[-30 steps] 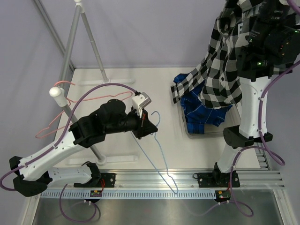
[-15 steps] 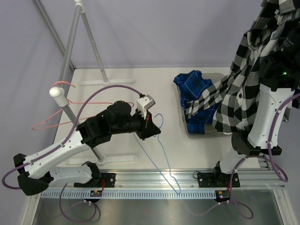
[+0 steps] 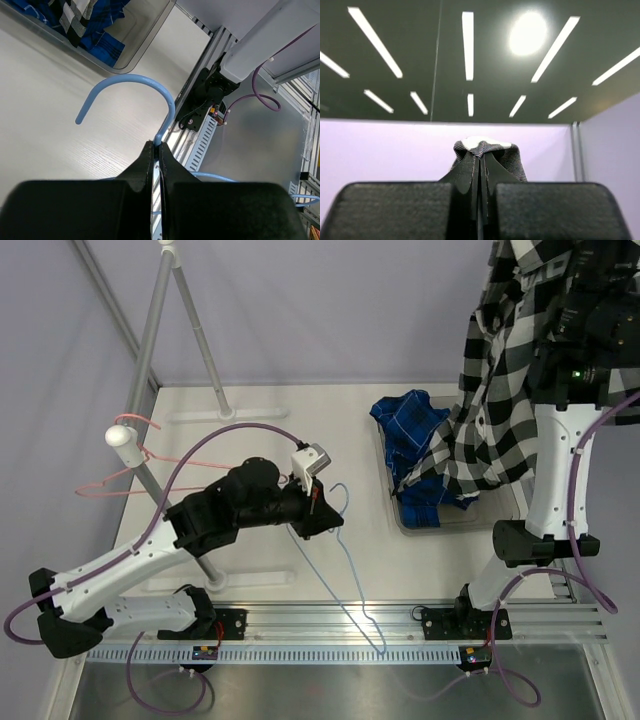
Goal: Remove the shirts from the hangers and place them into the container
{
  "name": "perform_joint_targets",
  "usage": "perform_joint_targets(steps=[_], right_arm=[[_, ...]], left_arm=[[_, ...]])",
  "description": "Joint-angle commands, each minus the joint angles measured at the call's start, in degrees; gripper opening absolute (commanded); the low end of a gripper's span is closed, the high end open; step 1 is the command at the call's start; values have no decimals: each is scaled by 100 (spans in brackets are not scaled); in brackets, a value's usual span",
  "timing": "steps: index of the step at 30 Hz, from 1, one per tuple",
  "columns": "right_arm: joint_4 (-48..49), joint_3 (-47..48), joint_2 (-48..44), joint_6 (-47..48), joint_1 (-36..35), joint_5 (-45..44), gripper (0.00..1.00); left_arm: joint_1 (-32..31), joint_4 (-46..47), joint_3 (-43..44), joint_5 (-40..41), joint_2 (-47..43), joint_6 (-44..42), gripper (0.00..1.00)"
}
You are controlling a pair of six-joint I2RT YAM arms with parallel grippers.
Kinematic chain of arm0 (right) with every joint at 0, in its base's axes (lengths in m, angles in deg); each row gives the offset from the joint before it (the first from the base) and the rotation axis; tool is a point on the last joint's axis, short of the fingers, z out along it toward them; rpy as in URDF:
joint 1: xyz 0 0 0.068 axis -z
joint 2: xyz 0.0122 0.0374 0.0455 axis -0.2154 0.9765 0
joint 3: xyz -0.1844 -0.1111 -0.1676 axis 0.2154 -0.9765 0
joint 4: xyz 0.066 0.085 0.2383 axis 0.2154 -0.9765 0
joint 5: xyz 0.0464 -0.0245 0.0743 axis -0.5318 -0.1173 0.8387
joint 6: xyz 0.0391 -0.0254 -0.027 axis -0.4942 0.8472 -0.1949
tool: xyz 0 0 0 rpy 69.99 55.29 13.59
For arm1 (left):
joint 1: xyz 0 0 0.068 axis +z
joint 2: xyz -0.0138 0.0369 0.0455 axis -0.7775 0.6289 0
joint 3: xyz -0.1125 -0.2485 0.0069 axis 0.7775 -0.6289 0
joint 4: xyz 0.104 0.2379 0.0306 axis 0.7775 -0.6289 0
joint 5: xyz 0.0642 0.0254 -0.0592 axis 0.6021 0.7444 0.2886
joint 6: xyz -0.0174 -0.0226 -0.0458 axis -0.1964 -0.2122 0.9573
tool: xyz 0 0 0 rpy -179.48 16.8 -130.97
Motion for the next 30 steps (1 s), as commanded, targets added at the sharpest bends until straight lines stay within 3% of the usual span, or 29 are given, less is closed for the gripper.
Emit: perform_joint_targets(steps=[1, 11, 21, 30], right_arm=[[-51, -587, -265, 20, -301, 170, 0], [669, -2942, -915, -172, -496, -357, 0], [1205, -6006, -2670, -717, -637, -911, 0], [161, -8067, -4149, -1885, -663, -1535, 0]], left_arm=[[-15, 294, 45, -19, -287, 13, 0], [-15, 66, 18, 166, -595, 22, 0], [-15, -14, -8, 280, -885, 93, 0], [-15, -216, 142, 456, -991, 119, 0]])
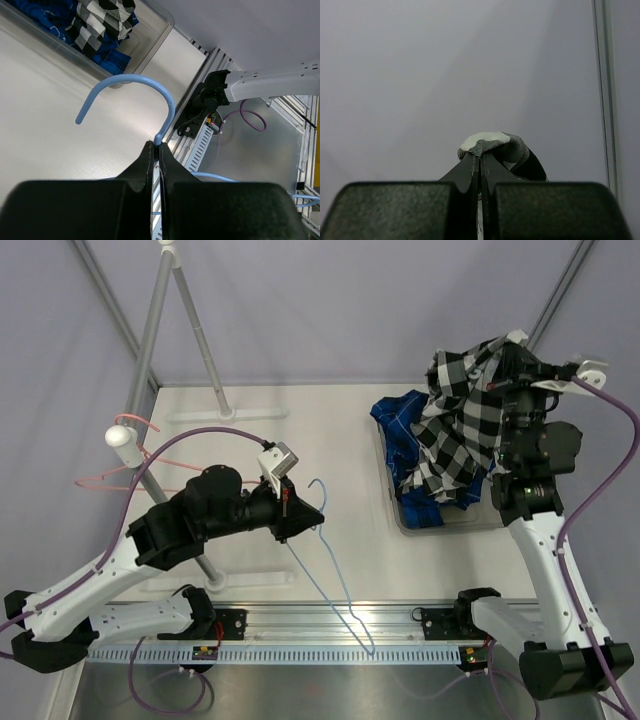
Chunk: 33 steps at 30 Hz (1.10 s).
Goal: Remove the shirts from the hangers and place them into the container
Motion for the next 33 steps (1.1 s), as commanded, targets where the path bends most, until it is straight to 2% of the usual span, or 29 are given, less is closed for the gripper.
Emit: perform_joint_targets(steps=[1, 3, 4, 9, 17, 19, 21, 24, 25, 28, 29, 30, 31, 33], right_arm=[[-564, -597, -229, -878, -51, -377, 0], [-1004, -783, -186, -1151, -60, -429, 0], [-1650, -757, -116, -1449, -60, -499, 0], [-3130, -905, 534, -2530, -104, -455, 0], [-3942, -1371, 1703, -3121, -271, -868, 0], [-4012, -1433, 1809, -3174, -359, -956, 6], [-4169, -1416, 1845, -3192, -437, -1009, 13], [-4616, -1092, 1679, -3052, -622, -1254, 32], [-4723, -977, 1591, -2973, -709, -1377, 45], [-5154, -407, 1099, -2648, -833, -1475, 69], [-5268, -83, 846, -2551, -912, -1458, 84], [-5591, 103, 747, -2455, -939, -1466, 93], [-5725, 270, 625, -2410, -965, -1344, 99], [-6110, 692, 282, -2244, -1062, -977, 99]], left_arm=[[-15, 103, 128, 126, -156, 66, 0], [-15, 103, 111, 126, -200, 93, 0], [-15, 103, 128, 109, -235, 102, 0], [-15, 95, 155, 64, -341, 137, 0], [-24, 33, 67, 214, -288, 172, 0], [-24, 94, 23, 223, -227, 172, 0], [-24, 138, -3, 240, -192, 190, 0], [-24, 217, -30, 267, -148, 207, 0], [-24, 226, -30, 301, -130, 207, 0], [-24, 218, 5, 459, -43, 181, 0], [-24, 218, 14, 503, -16, 172, 0], [-24, 209, 23, 547, 28, 155, 0], [-24, 200, 23, 687, 63, 154, 0], [-24, 217, 40, 811, 212, 154, 0]])
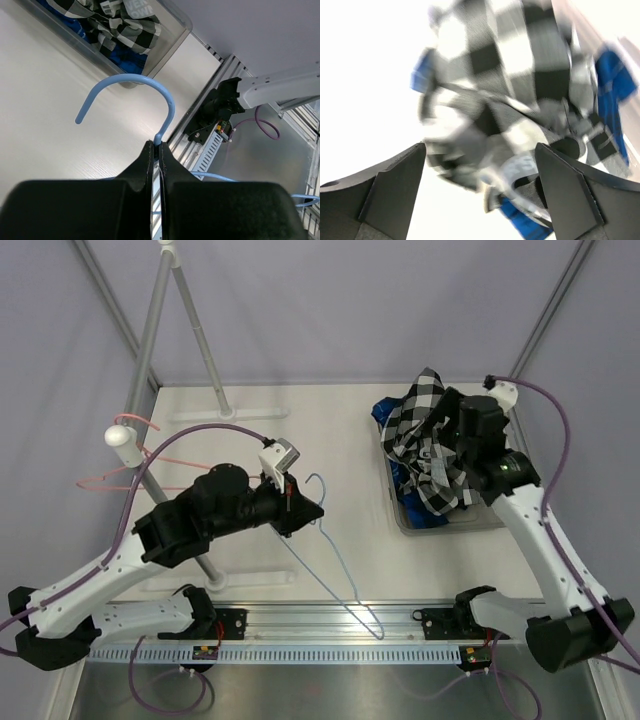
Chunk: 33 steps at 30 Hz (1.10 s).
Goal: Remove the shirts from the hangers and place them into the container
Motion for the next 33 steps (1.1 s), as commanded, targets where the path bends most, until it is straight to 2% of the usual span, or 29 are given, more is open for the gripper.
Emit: perform_joint_targets(steps=[1, 3, 4, 6, 7, 8, 9, 11, 13, 18, 22, 33], right_arm=[[-803, 911, -827, 389, -148, 214, 99], [-1172, 1097, -1021, 633, -166, 600, 99], [-1252, 1194, -1179, 792, -166, 1342, 99], [-1646, 1230, -1311, 1029, -175, 2136, 100], [-1727, 1099, -1486, 1100, -175, 3123, 100], [-1762, 950, -1653, 1127, -183, 3595, 100], [-1658, 740, -1829, 1127, -201, 4522, 99], [-1561, 133, -2531, 1171, -210, 5231, 96], [-1569, -201, -3163, 1197, -219, 5777, 88], [-2516, -203, -3553, 1522, -219, 6288, 77], [-2799, -203, -3931, 1523, -219, 6394, 67], [-3143, -598, -4142, 1558, -219, 6315, 67]], left_arm=[[-21, 285, 67, 422, 223, 12, 0], [-21, 285, 189, 588, 469, 39, 0], [-21, 259, 268, 694, 566, 47, 0], [-21, 180, 540, 757, 925, 30, 0], [-21, 136, 646, 826, 1058, 13, 0], [-21, 49, 760, 853, 1181, -22, 0], [-21, 22, 979, 897, 1391, -49, 0], [-21, -13, 1147, 985, 1559, -84, 0], [-21, -31, 1358, 1003, 1813, -93, 0], [-39, -128, 1719, 959, 2166, 3, 0], [-48, -198, 1903, 1064, 2254, 12, 0], [-57, -269, 2202, 1029, 2421, 13, 0]])
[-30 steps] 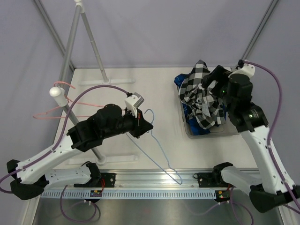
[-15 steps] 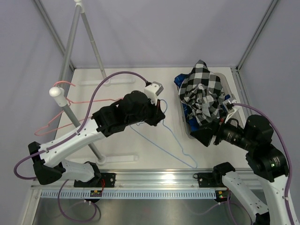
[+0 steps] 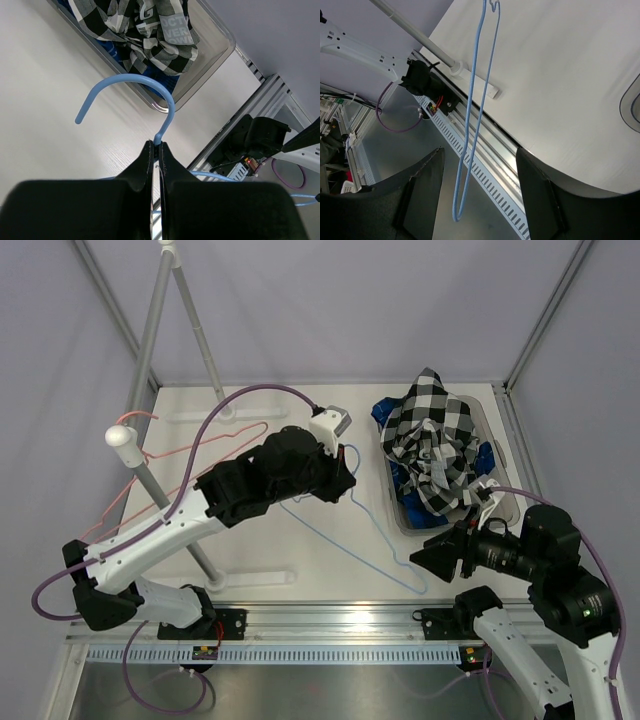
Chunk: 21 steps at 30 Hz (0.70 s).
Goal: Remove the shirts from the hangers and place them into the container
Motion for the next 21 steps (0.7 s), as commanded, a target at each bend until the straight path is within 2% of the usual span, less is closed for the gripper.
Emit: perform_joint_targets(steps=[1, 14, 21], right_arm=[[-107, -85, -42, 67, -24, 199, 66], [-107, 170, 529, 59, -24, 59, 65], [-107, 223, 652, 85, -24, -82, 57]], left_arm=[[-26, 118, 338, 113, 102, 6, 0], [-26, 13, 1199, -62, 796, -144, 0], [-26, -49, 1463, -141, 902, -196, 0]])
